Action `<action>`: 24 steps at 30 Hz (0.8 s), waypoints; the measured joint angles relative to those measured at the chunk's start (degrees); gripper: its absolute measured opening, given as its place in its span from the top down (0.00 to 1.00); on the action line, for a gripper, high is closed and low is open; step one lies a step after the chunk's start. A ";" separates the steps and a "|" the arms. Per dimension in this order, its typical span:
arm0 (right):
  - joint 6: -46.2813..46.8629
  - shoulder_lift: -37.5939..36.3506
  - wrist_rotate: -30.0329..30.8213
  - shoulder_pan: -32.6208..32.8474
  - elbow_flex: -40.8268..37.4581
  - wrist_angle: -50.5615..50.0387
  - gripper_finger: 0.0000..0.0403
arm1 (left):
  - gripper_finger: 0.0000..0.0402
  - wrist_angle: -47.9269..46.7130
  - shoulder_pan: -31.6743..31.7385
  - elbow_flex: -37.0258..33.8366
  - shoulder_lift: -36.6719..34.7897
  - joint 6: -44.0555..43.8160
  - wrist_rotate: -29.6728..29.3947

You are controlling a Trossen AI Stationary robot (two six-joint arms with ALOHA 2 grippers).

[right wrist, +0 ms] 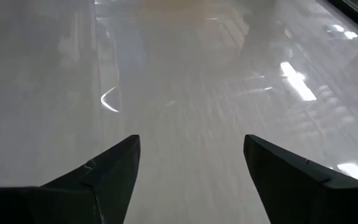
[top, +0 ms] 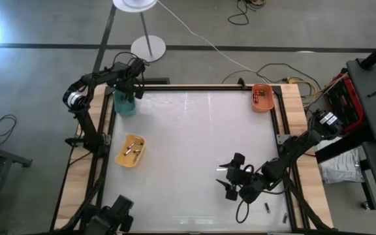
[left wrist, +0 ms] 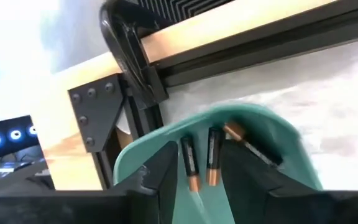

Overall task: Sort batteries
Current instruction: Put the black battery into the green bin

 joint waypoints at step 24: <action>50.34 0.85 -50.48 5.20 19.49 -55.85 0.45 | 0.71 54.12 -83.80 -24.11 -44.83 5.76 -12.00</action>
